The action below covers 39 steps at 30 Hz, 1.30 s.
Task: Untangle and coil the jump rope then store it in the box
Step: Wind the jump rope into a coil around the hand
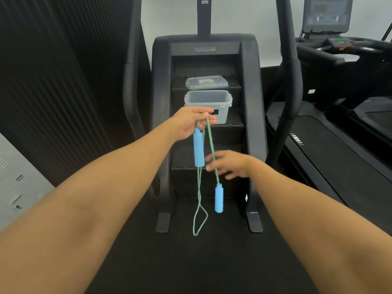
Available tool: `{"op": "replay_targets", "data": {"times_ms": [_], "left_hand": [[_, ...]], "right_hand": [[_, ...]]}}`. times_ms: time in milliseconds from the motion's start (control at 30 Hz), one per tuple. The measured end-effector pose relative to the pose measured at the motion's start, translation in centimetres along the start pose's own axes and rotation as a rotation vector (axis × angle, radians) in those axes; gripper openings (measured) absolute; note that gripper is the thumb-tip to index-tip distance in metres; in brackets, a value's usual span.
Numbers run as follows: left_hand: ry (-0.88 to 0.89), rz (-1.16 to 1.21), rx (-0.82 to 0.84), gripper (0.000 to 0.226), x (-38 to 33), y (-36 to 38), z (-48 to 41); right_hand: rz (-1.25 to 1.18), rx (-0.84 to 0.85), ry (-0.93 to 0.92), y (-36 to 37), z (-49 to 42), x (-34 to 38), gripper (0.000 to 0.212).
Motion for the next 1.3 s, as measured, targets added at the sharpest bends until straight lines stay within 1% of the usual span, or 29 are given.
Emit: {"op": "replay_targets", "data": {"times_ms": [67,100,133,167,200,300,333,367,400,467,533,600,633,667,700,733,800,833,867,900,933,1033,1067,1100,1133,1167,1200,1233,1300], "left_hand": [[-0.003,0.0,0.007,0.023,0.3,0.4,0.2],[-0.002,0.004,0.001,0.022,0.4,0.5,0.2],[-0.003,0.018,-0.002,0.022,0.3,0.6,0.2],[-0.004,0.041,-0.004,0.022,0.1,0.7,0.2],[0.0,0.065,-0.012,0.022,-0.2,0.7,0.2],[0.029,0.123,-0.058,0.023,-1.4,0.8,0.3],[0.036,0.127,-0.06,0.023,-1.7,0.8,0.3],[0.04,0.118,-0.055,0.023,-1.9,0.8,0.2],[0.042,0.099,-0.043,0.023,-2.1,0.9,0.2],[0.044,0.041,-0.018,0.023,-2.2,1.0,0.2],[0.047,-0.002,-0.008,0.023,-2.1,1.2,0.3],[0.051,0.026,-0.021,0.023,-1.9,1.4,0.5],[0.051,0.051,-0.03,0.023,-1.9,1.4,0.5],[0.053,0.068,-0.038,0.023,-1.9,1.4,0.5],[0.058,0.083,-0.048,0.023,-1.9,1.5,0.4],[0.068,0.101,-0.065,0.024,-2.0,1.4,0.4],[0.095,0.14,-0.119,0.024,-2.2,1.2,0.3],[0.108,0.142,-0.138,0.024,-2.3,1.0,0.2],[0.118,0.131,-0.143,0.023,-2.4,0.9,0.2],[0.124,0.115,-0.138,0.023,-2.4,0.8,0.2],[0.126,0.096,-0.132,0.023,-2.4,0.7,0.2],[0.112,0.059,-0.113,0.026,-2.1,0.6,0.0],[0.109,0.06,-0.106,0.026,-1.9,0.6,0.0],[0.111,0.062,-0.104,0.026,-1.8,0.7,0.0],[0.116,0.066,-0.108,0.026,-1.7,0.6,-0.1],[0.122,0.074,-0.118,0.026,-1.8,0.5,-0.1],[0.129,0.085,-0.133,0.025,-1.9,0.4,-0.2],[0.141,0.098,-0.153,0.024,-2.2,0.2,-0.2],[0.167,0.12,-0.185,0.023,-2.8,-0.3,-0.4]], "right_hand": [[-0.365,-0.103,-0.098,-0.9,-0.4,1.2,0.026],[-0.408,-0.145,-0.129,-1.2,-0.5,1.3,0.022],[-0.357,-0.164,-0.139,-1.3,-0.2,1.3,0.021],[-0.229,-0.143,-0.114,-1.3,-0.2,0.7,0.022],[-0.024,-0.051,-0.061,-0.9,0.0,-0.1,0.026],[0.714,0.413,0.178,1.5,1.0,-3.0,0.042],[0.81,0.488,0.186,2.0,1.5,-3.4,0.046],[0.726,0.49,0.195,2.0,1.7,-3.4,0.048],[0.509,0.417,0.187,1.6,1.6,-3.0,0.05],[0.003,0.158,0.058,-0.2,0.6,-1.5,0.044],[-0.425,-0.022,-0.123,-1.9,-0.2,0.7,0.03],[-0.659,-0.104,-0.214,-2.9,-0.4,2.1,0.023],[-0.66,-0.095,-0.233,-3.1,-0.2,2.1,0.023],[-0.563,-0.065,-0.219,-3.0,-0.2,1.6,0.024],[-0.378,-0.021,-0.171,-2.6,-0.1,0.5,0.023],[-0.117,0.054,-0.086,-1.9,0.0,-0.9,0.021],[0.417,0.316,0.144,-0.3,0.5,-3.6,0.025],[0.604,0.436,0.223,0.1,0.9,-4.5,0.031],[0.709,0.509,0.256,0.3,1.2,-4.8,0.036],[0.7,0.506,0.25,0.2,1.2,-4.7,0.04],[0.562,0.44,0.217,-0.2,1.1,-4.1,0.042],[-0.169,0.09,-0.02,-2.3,0.8,-0.5,0.035],[-0.329,0.001,-0.101,-2.9,0.6,0.9,0.028],[-0.384,-0.064,-0.159,-3.3,0.4,1.8,0.023],[-0.354,-0.094,-0.195,-3.2,0.5,2.7,0.022],[-0.249,-0.088,-0.19,-2.9,0.4,2.8,0.022],[-0.11,-0.031,-0.165,-2.5,0.3,2.3,0.021],[0.087,0.061,-0.097,-1.9,0.3,1.4,0.021],[0.483,0.301,0.1,-0.6,1.1,-0.6,0.03]]}}
Point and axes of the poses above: each hand's wrist, its own z-axis away from the middle knuckle, its own y-axis out of the palm, x = y × z, the point moved 2 cm from there along -z, towards the middle knuckle, and after that the axes turned 8 degrees about -x, right-handed, at the moved point
